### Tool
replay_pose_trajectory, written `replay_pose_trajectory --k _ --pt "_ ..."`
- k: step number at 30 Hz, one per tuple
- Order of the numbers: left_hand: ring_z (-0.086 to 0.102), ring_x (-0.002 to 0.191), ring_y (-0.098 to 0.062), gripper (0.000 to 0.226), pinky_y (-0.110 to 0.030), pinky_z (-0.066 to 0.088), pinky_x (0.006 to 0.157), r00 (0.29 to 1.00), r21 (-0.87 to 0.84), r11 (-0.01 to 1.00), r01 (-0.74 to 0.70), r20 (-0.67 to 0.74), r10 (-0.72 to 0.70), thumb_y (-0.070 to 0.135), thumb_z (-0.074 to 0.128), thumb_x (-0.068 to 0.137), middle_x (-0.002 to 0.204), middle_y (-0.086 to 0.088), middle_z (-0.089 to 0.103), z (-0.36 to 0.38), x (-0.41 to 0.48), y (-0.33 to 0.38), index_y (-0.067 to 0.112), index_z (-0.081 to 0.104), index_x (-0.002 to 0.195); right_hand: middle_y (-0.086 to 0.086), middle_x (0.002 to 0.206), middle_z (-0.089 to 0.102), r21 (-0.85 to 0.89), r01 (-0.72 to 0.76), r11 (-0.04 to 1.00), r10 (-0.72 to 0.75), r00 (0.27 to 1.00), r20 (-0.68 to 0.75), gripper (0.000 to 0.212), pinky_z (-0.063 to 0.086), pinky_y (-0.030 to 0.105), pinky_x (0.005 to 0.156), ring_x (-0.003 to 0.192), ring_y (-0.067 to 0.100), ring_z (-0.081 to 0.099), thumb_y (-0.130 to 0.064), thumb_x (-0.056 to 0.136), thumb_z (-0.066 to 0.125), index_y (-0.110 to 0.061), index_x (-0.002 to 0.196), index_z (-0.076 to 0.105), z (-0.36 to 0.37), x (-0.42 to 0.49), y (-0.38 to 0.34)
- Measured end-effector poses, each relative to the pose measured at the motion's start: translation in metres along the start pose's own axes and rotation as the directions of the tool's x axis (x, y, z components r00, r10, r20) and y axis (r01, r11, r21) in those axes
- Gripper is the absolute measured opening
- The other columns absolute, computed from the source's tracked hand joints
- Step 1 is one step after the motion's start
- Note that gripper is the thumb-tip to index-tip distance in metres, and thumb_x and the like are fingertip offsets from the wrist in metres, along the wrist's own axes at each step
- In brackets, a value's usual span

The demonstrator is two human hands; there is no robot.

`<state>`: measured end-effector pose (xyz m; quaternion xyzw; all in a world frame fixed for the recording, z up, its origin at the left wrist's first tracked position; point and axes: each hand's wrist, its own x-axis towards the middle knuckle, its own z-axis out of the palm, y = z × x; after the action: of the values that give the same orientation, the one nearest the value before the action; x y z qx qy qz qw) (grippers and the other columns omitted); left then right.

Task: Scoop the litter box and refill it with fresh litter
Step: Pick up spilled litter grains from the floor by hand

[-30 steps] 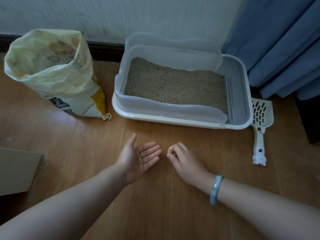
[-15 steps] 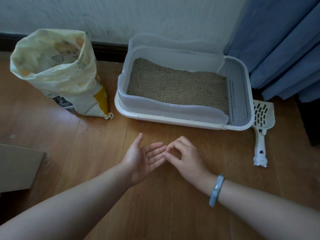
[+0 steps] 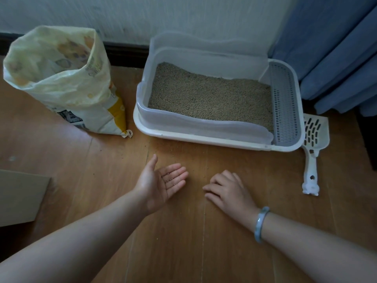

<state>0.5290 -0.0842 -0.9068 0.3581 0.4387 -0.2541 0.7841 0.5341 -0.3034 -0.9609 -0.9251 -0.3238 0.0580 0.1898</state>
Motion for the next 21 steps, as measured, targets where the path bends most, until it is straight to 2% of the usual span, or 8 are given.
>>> replay_pose_trajectory --k 9,12,19,21 --pt "0.068 0.100 -0.026 0.069 -0.035 0.054 0.082 1.000 -0.004 1.000 0.012 -0.023 -0.012 0.059 0.027 0.096 0.110 -0.016 0.070 -0.003 0.004 0.000 0.002 0.060 0.114 -0.009 0.078 0.059 -0.094 0.090 0.991 -0.094 0.995 -0.037 0.009 0.025 0.028 0.066 0.074 0.015 0.048 -0.029 0.074 0.076 -0.025 0.079 0.070 0.008 0.015 -0.002" --pt "0.068 0.100 -0.026 0.069 -0.035 0.054 0.084 1.000 0.000 1.000 0.020 -0.023 -0.020 0.060 0.027 0.095 0.110 -0.016 0.070 -0.003 0.005 -0.001 0.002 0.060 0.114 -0.005 0.076 0.057 -0.140 0.113 0.984 -0.116 0.993 -0.015 0.008 0.027 0.029 0.065 0.071 0.017 0.048 -0.025 0.075 0.075 -0.021 0.075 0.067 0.009 0.015 -0.005" --pt "0.068 0.100 -0.026 0.069 -0.036 0.053 0.086 0.999 0.016 1.000 0.023 -0.024 -0.022 0.060 0.028 0.095 0.110 -0.016 0.069 -0.002 0.003 -0.004 0.002 0.059 0.116 -0.001 0.077 0.054 -0.252 0.038 0.967 -0.027 0.999 0.047 0.006 0.037 0.032 0.063 0.071 0.019 0.050 -0.022 0.078 0.066 -0.020 0.077 0.061 0.016 0.015 -0.016" --pt "0.068 0.100 -0.026 0.069 -0.036 0.053 0.087 1.000 0.019 1.000 0.022 -0.023 -0.021 0.060 0.028 0.095 0.111 -0.016 0.069 0.000 0.002 -0.004 0.002 0.059 0.116 0.000 0.077 0.054 -0.262 0.000 0.965 0.015 0.998 0.056 0.006 0.035 0.033 0.065 0.071 0.020 0.051 -0.022 0.078 0.065 -0.020 0.077 0.060 0.018 0.015 -0.017"
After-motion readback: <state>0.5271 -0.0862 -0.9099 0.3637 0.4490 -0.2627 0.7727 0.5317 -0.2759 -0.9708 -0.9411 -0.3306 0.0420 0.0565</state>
